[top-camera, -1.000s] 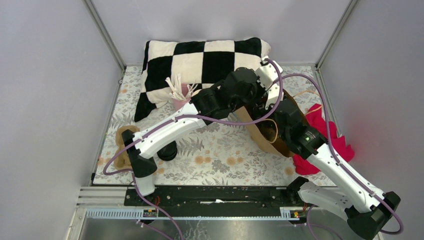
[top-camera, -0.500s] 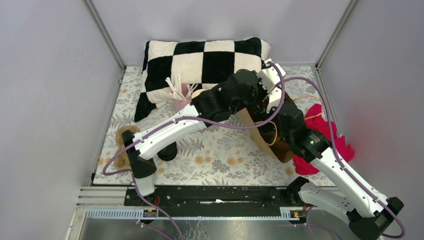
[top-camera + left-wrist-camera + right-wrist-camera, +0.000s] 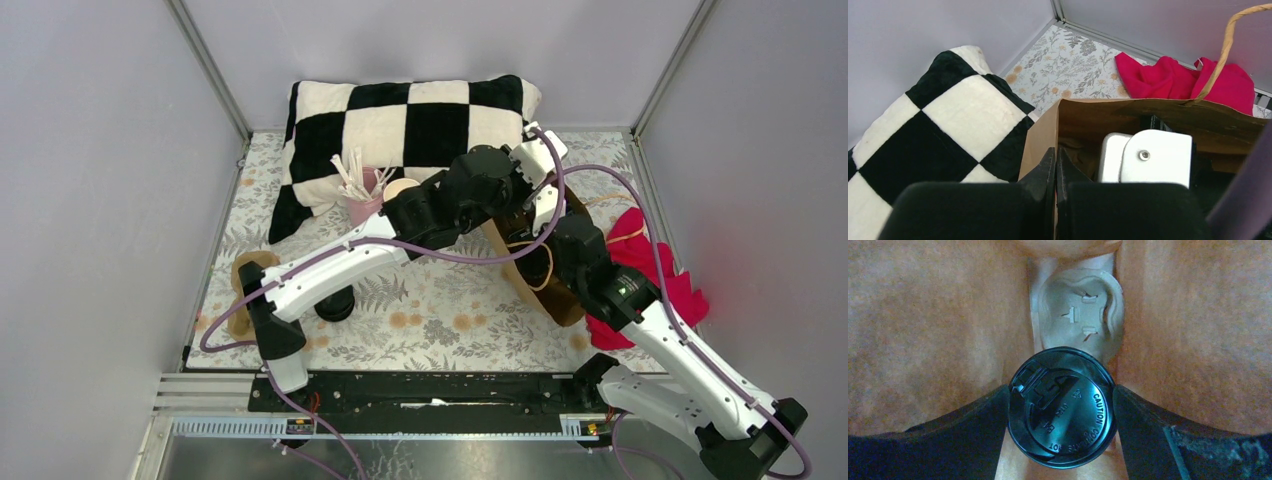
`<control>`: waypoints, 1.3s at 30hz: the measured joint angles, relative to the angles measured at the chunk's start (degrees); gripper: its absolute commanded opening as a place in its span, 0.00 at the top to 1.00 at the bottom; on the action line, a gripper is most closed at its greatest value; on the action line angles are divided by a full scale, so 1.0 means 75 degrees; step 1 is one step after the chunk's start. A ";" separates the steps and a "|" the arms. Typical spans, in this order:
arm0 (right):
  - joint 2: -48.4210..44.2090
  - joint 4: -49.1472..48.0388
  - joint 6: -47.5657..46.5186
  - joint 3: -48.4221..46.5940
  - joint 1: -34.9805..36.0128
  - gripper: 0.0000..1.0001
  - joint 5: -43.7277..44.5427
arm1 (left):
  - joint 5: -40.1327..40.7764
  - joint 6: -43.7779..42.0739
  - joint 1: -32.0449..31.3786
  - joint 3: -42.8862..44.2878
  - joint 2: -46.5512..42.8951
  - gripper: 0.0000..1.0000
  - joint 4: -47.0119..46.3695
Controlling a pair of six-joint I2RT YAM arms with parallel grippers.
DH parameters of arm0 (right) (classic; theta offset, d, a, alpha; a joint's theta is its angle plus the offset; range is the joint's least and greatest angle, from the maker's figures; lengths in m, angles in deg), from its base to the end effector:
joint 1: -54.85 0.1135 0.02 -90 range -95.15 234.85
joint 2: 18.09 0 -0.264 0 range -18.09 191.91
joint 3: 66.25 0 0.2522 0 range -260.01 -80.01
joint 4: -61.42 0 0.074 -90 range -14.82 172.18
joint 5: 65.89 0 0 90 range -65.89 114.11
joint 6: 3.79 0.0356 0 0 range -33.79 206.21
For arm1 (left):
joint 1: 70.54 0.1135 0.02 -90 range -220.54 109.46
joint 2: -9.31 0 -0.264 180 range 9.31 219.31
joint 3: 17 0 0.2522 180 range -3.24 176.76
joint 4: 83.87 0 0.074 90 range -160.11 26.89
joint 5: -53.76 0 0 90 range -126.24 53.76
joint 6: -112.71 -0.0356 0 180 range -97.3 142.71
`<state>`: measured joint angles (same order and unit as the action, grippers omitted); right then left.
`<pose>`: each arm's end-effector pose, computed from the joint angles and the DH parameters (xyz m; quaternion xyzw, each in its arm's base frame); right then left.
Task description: Pack the takeout coffee
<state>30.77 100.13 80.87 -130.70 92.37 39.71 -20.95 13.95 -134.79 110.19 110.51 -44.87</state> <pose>0.1556 0.1074 0.3376 -0.2324 0.7969 0.0425 0.5560 0.1838 -0.3594 0.4586 0.3949 0.6728 -0.1950 0.5945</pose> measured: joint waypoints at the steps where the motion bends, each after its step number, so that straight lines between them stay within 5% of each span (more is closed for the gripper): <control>1: -0.0020 -0.0003 0.0000 0.0003 0.0000 0.20 -0.0003 | 0.0000 0.0012 0.0000 -0.0038 -0.0006 1.00 -0.0029; 26: -0.0752 -0.2154 -0.0425 0.2031 0.0006 0.21 0.0108 | 0.0143 0.0379 -0.0012 -0.1253 -0.0801 1.00 -0.0484; 39: -0.0580 -0.0962 -0.0408 0.1539 0.0012 0.14 0.0198 | 0.0172 0.0402 -0.0015 -0.1903 -0.1209 1.00 -0.0813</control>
<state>26.42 92.92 77.81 -119.16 92.46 41.19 -19.66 16.97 -134.90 95.92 101.44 -50.97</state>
